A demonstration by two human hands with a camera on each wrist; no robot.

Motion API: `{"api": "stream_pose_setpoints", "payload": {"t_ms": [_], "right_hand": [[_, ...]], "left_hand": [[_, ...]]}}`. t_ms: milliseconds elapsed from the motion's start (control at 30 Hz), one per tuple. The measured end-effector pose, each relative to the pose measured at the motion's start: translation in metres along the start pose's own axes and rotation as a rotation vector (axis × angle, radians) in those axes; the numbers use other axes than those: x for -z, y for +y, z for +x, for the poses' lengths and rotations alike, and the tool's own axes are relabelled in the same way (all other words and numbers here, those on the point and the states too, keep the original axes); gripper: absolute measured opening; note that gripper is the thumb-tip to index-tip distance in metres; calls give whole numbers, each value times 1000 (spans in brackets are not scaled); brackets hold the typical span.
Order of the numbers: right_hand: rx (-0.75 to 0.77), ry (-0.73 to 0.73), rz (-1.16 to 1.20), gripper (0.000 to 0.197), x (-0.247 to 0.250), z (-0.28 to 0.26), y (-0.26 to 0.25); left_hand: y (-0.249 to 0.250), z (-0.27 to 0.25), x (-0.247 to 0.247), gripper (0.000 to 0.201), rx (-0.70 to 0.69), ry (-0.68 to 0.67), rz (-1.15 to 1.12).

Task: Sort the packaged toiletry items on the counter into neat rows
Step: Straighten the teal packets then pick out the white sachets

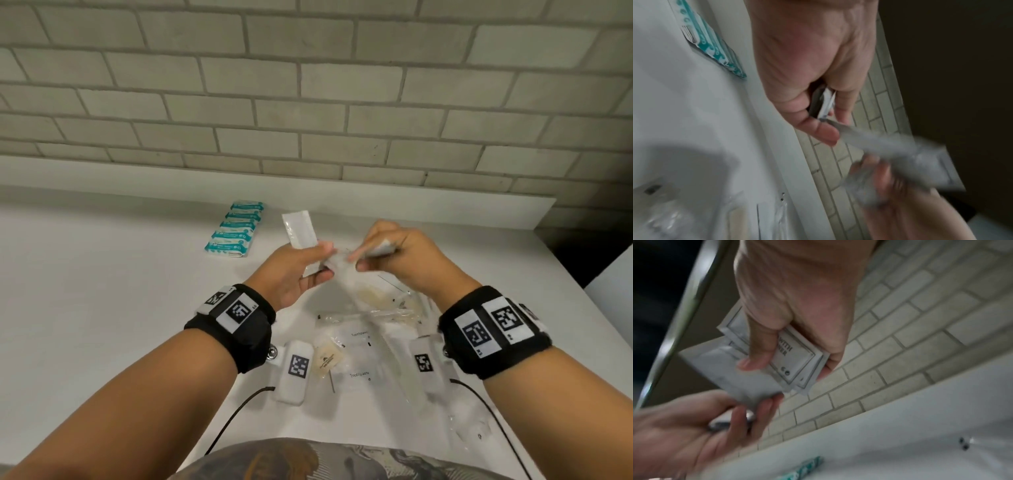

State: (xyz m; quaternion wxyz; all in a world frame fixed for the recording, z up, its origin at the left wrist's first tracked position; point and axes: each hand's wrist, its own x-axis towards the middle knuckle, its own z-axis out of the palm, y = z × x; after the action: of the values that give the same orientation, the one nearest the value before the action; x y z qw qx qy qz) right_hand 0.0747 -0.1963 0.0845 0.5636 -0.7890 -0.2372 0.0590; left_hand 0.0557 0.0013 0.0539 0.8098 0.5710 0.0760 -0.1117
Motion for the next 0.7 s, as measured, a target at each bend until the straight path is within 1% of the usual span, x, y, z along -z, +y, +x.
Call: {"api": "stream_pose_setpoints", "payload": {"t_ms": [33,67,100,133,200,267,333,400,467,533,567,633,700], "right_hand": [[-29,-80,-98,27,-1,-3,3],[-74,-134,-144,29,-2,-7,7],[-137,-153,-128,29,-1,-11,12],[-194,-139,-81,27,0,-15,16],[-282,-61,3,24,6,-20,24],[-307,29,25,23,11,-21,29],[-303,79,77,22,11,-18,28],[-294,82,122,29,7,-13,23],[-285,25,116,36,-2,-6,17],[-301,-25,123,51,-17,2,17],[-308,-20,119,59,-25,5,19],[-342,76,143,64,-33,10,23],[-372,185,238,66,-26,13,25]], "left_hand": [[2,1,2,7,-34,36,-26],[4,3,4,16,-70,66,-40],[5,4,6,20,-105,90,-29],[6,5,6,22,-132,118,-17],[5,6,7,23,-170,157,21],[3,9,6,23,-191,200,65],[2,12,5,22,-214,230,105],[1,14,1,19,-232,217,164],[1,14,-6,23,-235,169,224],[1,13,-14,30,-233,110,248],[2,13,-17,32,-225,93,234],[4,11,-18,30,-169,83,137],[6,7,-10,28,-80,36,-8]]}}
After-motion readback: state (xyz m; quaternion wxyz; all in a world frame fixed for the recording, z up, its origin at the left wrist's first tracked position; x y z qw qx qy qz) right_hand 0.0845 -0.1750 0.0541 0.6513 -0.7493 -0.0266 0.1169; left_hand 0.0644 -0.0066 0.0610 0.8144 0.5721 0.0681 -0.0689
